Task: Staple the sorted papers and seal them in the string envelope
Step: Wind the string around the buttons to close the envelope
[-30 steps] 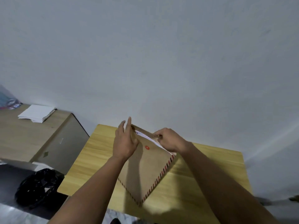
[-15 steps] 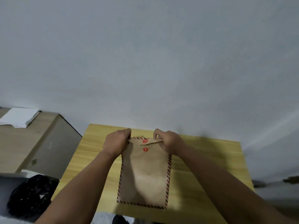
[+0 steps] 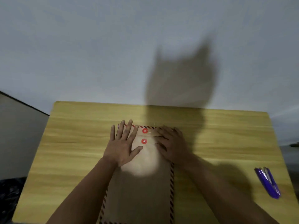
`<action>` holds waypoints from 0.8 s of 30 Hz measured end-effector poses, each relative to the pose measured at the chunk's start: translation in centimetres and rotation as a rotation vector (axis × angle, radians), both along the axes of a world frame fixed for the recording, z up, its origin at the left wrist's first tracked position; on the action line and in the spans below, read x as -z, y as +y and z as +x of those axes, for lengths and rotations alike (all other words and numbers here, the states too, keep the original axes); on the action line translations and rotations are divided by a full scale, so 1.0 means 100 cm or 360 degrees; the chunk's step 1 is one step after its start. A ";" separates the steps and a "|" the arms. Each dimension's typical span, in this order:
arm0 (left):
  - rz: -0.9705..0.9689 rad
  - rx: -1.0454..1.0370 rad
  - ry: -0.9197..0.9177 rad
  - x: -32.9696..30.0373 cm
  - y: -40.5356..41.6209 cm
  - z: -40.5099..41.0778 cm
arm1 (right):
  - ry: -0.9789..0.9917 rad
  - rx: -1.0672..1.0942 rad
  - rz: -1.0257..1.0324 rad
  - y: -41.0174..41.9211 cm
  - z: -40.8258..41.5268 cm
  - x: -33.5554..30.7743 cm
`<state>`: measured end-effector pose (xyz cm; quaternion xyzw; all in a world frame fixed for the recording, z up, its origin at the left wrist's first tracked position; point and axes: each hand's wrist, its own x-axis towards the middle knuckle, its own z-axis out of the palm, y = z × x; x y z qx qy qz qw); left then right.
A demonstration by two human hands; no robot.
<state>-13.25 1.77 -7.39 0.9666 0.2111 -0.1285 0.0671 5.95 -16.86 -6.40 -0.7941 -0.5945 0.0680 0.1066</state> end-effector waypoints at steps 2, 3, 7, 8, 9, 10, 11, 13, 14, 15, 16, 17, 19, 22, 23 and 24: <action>0.0060 0.0017 -0.0113 0.010 -0.001 -0.003 | -0.0042 -0.0034 0.0189 0.000 0.000 0.001; 0.0091 0.0019 -0.0164 0.013 0.001 -0.002 | -0.0065 -0.0051 0.0261 0.000 0.001 -0.001; 0.0133 0.0010 -0.0327 0.021 0.010 0.008 | 0.0051 0.0023 0.0211 0.014 0.004 -0.017; 0.0146 0.0008 -0.0355 0.023 0.012 0.011 | 0.0132 0.0072 0.0177 0.019 0.005 -0.022; 0.0159 0.0003 -0.0364 0.025 0.015 0.013 | 0.0194 0.0122 0.0146 0.025 0.008 -0.026; 0.0161 -0.0004 -0.0366 0.026 0.018 0.015 | 0.0242 0.0176 0.0078 0.033 0.011 -0.030; 0.0155 -0.0013 -0.0372 0.026 0.020 0.017 | 0.0281 0.0221 -0.0024 0.042 0.017 -0.032; 0.0142 -0.0034 -0.0419 0.028 0.022 0.021 | 0.0290 0.0239 -0.0276 0.061 0.030 -0.034; 0.0139 -0.0039 -0.0448 0.029 0.023 0.022 | 0.0244 0.0211 -0.0387 0.071 0.035 -0.033; 0.0137 -0.0042 -0.0474 0.029 0.023 0.022 | 0.0174 0.0165 -0.0465 0.079 0.038 -0.032; 0.0133 -0.0046 -0.0493 0.030 0.023 0.021 | 0.0100 0.0117 -0.0515 0.086 0.039 -0.032; 0.0129 -0.0049 -0.0504 0.031 0.024 0.021 | 0.0029 0.0072 -0.0547 0.092 0.040 -0.032; 0.0126 -0.0056 -0.0503 0.030 0.023 0.021 | -0.0073 -0.0006 -0.0591 0.097 0.040 -0.034; 0.0111 -0.0070 -0.0507 0.029 0.024 0.022 | -0.0187 -0.0068 -0.0613 0.103 0.036 -0.037; 0.0102 -0.0075 -0.0507 0.028 0.024 0.022 | -0.0199 -0.0078 -0.0613 0.104 0.035 -0.038; 0.0091 -0.0078 -0.0507 0.026 0.023 0.022 | -0.0186 -0.0070 -0.0612 0.104 0.034 -0.039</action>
